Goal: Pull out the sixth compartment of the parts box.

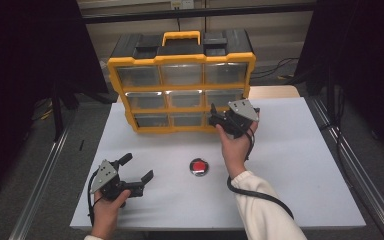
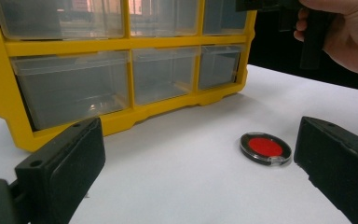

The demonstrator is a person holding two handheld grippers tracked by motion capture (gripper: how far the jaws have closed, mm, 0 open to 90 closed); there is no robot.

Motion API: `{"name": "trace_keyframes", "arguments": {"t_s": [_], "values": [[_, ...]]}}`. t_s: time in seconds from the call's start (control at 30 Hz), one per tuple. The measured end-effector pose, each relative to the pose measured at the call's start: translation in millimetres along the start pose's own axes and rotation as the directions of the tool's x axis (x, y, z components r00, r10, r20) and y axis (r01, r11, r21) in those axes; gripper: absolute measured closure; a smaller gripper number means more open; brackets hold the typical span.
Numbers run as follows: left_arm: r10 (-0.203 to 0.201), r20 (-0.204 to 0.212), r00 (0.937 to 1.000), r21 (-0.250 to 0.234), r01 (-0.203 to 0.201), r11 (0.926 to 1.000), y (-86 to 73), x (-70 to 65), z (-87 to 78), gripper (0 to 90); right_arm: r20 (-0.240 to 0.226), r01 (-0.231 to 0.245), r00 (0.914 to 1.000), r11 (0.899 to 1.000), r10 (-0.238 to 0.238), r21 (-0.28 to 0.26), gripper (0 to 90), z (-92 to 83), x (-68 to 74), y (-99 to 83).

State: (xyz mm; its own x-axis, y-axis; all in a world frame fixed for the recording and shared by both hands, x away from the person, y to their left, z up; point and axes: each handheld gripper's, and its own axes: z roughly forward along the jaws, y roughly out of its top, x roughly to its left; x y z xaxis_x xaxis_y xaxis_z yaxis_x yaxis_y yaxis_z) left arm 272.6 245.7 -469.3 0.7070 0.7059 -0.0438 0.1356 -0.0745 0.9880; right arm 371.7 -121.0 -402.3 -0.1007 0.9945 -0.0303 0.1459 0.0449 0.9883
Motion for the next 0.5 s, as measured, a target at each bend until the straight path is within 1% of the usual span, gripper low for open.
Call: {"name": "trace_keyframes", "arguments": {"t_s": [0.03, 0.07, 0.1, 0.13, 0.2, 0.23, 0.27, 0.3, 0.4, 0.5], "values": [[0.021, 0.004, 0.9998, 0.014, -0.021, 0.9997, 0.2, 1.4, -1.1, 2.0, -0.004, 0.005, 1.0, 1.0, -0.005, -0.006, 2.5, 0.6, 0.4, 0.8], [-0.01, -0.001, 0.9999, -0.007, 0.01, 0.9999, -0.1, -0.6, 0.6, 2.0, -0.01, 0.015, 0.9998, 1.0, -0.015, 0.003, 2.6, -0.2, 0.6, 1.8], [-0.008, -0.001, 1.0, -0.005, 0.008, 1.0, -0.1, -0.4, 0.4, 2.0, -0.001, 0.025, 0.9997, 1.0, -0.025, -0.008, 2.6, 0.9, 1.7, 2.2], [-0.011, -0.002, 0.9999, -0.007, 0.011, 0.9999, -0.1, -0.5, 0.5, 2.0, -0.001, 0.047, 0.9989, 0.999, -0.047, -0.001, 2.8, 1.1, 2.9, 3.5], [-0.016, -0.001, 0.9999, -0.008, 0.016, 0.9998, -0.1, -0.8, 0.4, 2.0, 0.009, 0.069, 0.9976, 0.998, -0.069, -0.003, 3.1, 1.9, 4.5, 4.2], [-0.016, -0.001, 0.9999, -0.008, 0.016, 0.9998, -0.1, -0.8, 0.4, 2.0, 0.009, 0.083, 0.9965, 0.997, -0.083, -0.001, 3.8, 2.3, 5.1, 4.5], [-0.016, 0.0, 0.9999, -0.008, 0.016, 0.9998, -0.1, -0.8, 0.4, 2.0, 0.009, 0.083, 0.9965, 0.997, -0.083, -0.001, 3.8, 2.3, 5.1, 4.5], [-0.017, 0.0, 0.9999, -0.008, 0.017, 0.9998, -0.1, -0.8, 0.4, 2.0, 0.01, 0.098, 0.9952, 0.995, -0.098, -0.002, 5.3, 2.6, 5.6, 4.6], [-0.017, 0.0, 0.9999, -0.007, 0.017, 0.9998, -0.2, -0.7, 0.5, 2.0, 0.02, 0.14, 0.99, 0.99, -0.14, -0.003, 5.8, 3.1, 6.7, 4.1], [-0.008, 0.0, 1.0, -0.006, 0.008, 0.9999, -0.1, -0.4, 0.4, 2.0, 0.04, 0.211, 0.9766, 0.977, -0.211, -0.002, 7.1, 4.1, 7.9, 4.4]]}}
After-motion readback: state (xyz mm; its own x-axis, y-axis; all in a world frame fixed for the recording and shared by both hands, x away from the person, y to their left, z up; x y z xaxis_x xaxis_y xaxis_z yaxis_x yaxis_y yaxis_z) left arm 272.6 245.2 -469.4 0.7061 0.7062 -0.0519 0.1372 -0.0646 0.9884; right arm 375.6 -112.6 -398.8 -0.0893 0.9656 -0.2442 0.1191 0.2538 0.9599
